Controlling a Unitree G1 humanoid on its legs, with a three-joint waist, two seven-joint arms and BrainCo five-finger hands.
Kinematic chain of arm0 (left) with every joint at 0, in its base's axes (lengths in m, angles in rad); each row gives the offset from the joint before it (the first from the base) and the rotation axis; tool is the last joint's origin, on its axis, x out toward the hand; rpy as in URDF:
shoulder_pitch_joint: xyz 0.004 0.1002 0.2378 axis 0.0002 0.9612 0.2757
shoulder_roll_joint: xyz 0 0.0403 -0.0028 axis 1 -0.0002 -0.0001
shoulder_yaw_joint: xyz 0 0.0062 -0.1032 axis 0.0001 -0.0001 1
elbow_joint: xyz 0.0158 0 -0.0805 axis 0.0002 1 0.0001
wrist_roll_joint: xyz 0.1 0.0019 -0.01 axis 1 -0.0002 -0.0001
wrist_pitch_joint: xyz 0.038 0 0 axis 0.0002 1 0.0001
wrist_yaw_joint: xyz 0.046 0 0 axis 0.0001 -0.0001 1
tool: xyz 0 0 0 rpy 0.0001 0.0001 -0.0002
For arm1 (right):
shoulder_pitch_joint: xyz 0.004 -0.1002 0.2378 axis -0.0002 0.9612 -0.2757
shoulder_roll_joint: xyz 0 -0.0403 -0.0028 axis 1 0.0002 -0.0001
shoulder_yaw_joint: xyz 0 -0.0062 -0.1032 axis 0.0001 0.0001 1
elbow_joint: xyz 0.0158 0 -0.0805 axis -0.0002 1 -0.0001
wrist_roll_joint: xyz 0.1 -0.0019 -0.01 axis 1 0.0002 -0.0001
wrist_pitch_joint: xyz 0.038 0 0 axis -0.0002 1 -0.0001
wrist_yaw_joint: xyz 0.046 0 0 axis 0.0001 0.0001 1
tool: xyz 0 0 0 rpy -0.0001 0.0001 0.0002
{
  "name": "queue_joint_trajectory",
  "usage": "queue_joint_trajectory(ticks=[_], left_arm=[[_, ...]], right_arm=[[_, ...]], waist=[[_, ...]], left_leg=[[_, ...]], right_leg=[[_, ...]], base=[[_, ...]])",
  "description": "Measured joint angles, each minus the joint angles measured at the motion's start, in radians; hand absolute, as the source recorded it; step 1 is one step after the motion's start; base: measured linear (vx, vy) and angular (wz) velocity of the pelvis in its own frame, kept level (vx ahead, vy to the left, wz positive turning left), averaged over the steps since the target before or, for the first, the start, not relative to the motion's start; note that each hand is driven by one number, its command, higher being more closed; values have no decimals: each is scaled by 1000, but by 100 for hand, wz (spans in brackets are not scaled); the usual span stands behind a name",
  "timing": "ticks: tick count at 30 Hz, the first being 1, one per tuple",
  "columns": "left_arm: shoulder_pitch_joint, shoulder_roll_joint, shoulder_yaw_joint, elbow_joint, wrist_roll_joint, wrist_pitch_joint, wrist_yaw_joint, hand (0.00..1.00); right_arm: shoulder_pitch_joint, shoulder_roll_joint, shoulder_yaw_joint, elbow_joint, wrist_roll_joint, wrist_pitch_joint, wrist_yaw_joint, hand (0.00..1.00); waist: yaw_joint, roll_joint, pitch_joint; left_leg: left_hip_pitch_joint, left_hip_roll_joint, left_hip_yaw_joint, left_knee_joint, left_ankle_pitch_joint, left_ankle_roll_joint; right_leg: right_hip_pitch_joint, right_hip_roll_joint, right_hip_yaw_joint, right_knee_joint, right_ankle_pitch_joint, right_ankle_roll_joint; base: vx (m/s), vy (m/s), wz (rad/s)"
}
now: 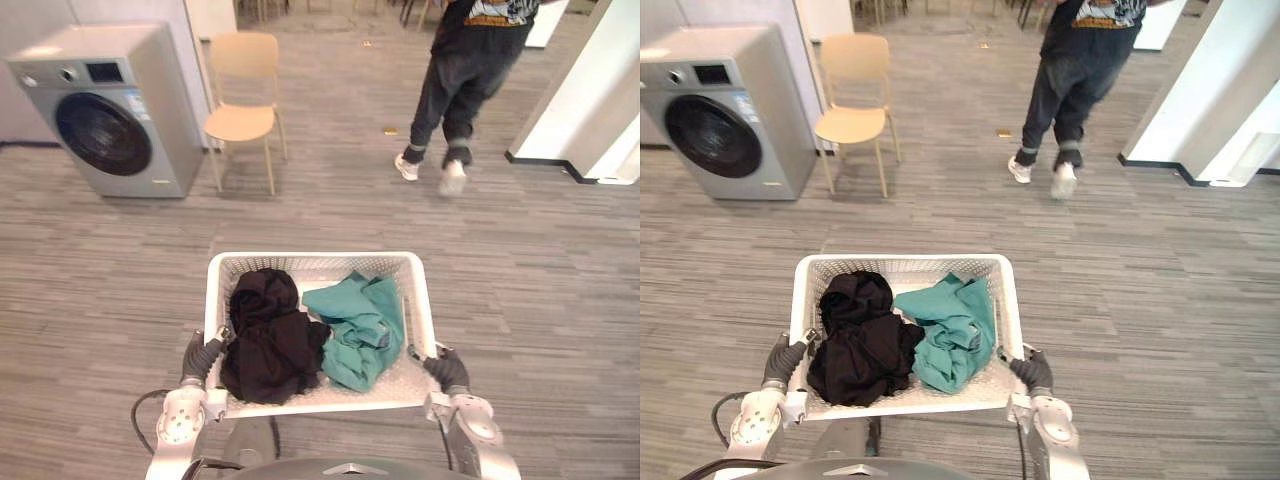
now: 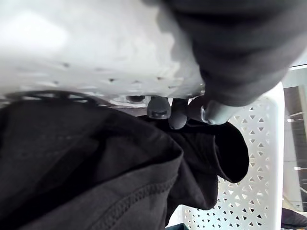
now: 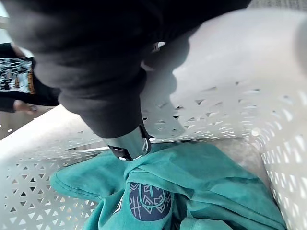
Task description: Pick up the laundry basket with both hands and put the clothes into the washing machine.
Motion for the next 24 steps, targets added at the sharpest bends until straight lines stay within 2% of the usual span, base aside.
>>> queue_joint_trajectory(ticks=[1,2,3,4,5,6,7,8,9,10,11,13,14,15,16,17,18,19,20,21,23,24], left_arm=[[6,17,-3,5,0,0,1,100],[15,25,-8,6,-1,1,2,100],[26,36,-13,0,-2,1,3,100],[24,57,-12,2,-1,9,5,100],[27,62,-12,2,-1,13,4,100],[30,64,-12,-9,-1,16,5,100],[31,64,-13,-31,-1,16,4,100],[31,65,-14,-47,0,16,3,100],[31,66,-14,-78,0,16,2,100],[27,67,-16,-95,0,15,2,100],[18,68,-19,-98,0,15,1,100],[-1,72,-25,-100,0,14,-1,100],[0,73,-26,-99,0,15,-3,100],[2,70,-32,-96,0,16,-3,100],[21,65,-40,-95,1,17,-5,100],[30,56,-51,-92,1,17,-7,100],[37,41,-54,-92,1,16,-7,100],[40,19,-52,-92,1,18,-9,100],[43,12,-52,-92,1,18,-10,100],[44,0,-51,-91,1,18,-9,100],[46,4,-51,-82,0,18,-12,100],[46,4,-49,-76,-3,18,-15,100]], right_arm=[[-12,21,-1,24,-1,0,1,100],[0,25,0,26,-2,-7,1,100],[10,25,1,42,-2,-12,6,100],[17,52,-2,59,-2,-4,5,100],[21,58,-3,59,-2,-4,5,100],[30,62,-3,45,-2,-4,6,100],[37,62,-3,34,-2,-7,9,100],[40,63,-3,23,-1,-6,9,100],[49,64,-4,-14,-1,-6,10,100],[60,64,-6,-51,1,-6,10,100],[67,65,-9,-71,1,-6,10,100],[86,68,-17,-101,3,-10,10,100],[106,66,-16,-123,3,-9,10,100],[118,61,-16,-130,3,-7,9,100],[141,59,-16,-137,3,-1,9,100],[167,56,-19,-151,4,0,7,100],[177,40,-19,-159,6,-1,7,100],[167,16,-20,-183,6,6,7,100],[167,7,-20,-195,6,10,7,100],[161,-3,-23,-196,7,13,6,100],[162,3,-22,-192,7,17,4,100],[159,4,-21,-191,7,18,4,100]], waist=[[10,-20,18],[7,-38,21],[6,-68,24],[-20,-89,28],[-26,-87,30],[-27,-64,45],[-27,-38,58],[-29,-27,62],[-39,-5,72],[-56,9,68],[-60,12,68],[-62,-3,55],[-67,-12,43],[-73,-2,36],[-81,16,8],[-98,45,-20],[-94,72,-27],[-80,107,-25],[-70,112,-23],[-53,129,-6],[-43,113,5],[-35,99,7]], left_leg=[[-19,-9,17,99,-56,1],[17,-38,21,69,-65,0],[100,-59,49,25,-131,17],[149,-86,45,30,-171,31],[176,-89,41,32,-188,35],[254,-78,37,1,-216,26],[325,-64,35,-44,-230,18],[356,-57,35,-67,-237,14],[405,-43,30,-101,-251,2],[431,-29,13,-115,-271,-10],[445,-26,2,-120,-281,-16],[496,-20,-22,-129,-336,-49],[539,-12,-42,-129,-388,-67],[571,7,-56,-138,-411,-75],[625,40,-68,-158,-421,-80],[582,92,-119,-7,-408,-68],[496,126,-153,177,-354,-64],[378,166,-192,424,-180,-80],[323,179,-206,530,-95,-93],[221,185,-220,744,-68,-103],[116,172,-182,830,-105,-72],[68,165,-138,793,-140,-64]], right_leg=[[-45,-15,41,161,11,19],[-110,-38,43,362,36,90],[-215,-94,64,631,161,200],[-281,-129,89,821,215,209],[-314,-137,78,882,209,194],[-367,-136,51,947,177,143],[-427,-131,18,953,127,106],[-459,-129,2,933,108,101],[-518,-126,-38,833,80,92],[-552,-136,-89,650,77,86],[-558,-143,-112,537,85,82],[-545,-154,-144,143,170,73],[-543,-158,-131,88,194,68],[-542,-150,-123,135,227,58],[-535,-117,-130,199,231,51],[-526,-92,-168,280,170,41],[-509,-70,-188,301,129,24],[-473,-22,-194,305,83,2],[-457,-5,-192,302,67,-10],[-372,29,-192,278,32,-38],[-247,48,-189,205,-1,-40],[-185,53,-187,151,-5,-37]], base=[[684,248,-28],[460,241,-40],[456,152,3],[495,118,16],[553,85,12],[434,49,-13],[514,35,-19],[578,-5,-5],[542,-67,19],[450,-96,32],[361,-111,44],[542,-247,47],[656,-334,53],[511,-266,56],[551,-261,72],[699,-360,55],[831,-428,22],[673,-365,-24],[778,-296,-39],[631,-201,-29],[676,-201,-7],[688,-185,-7]])
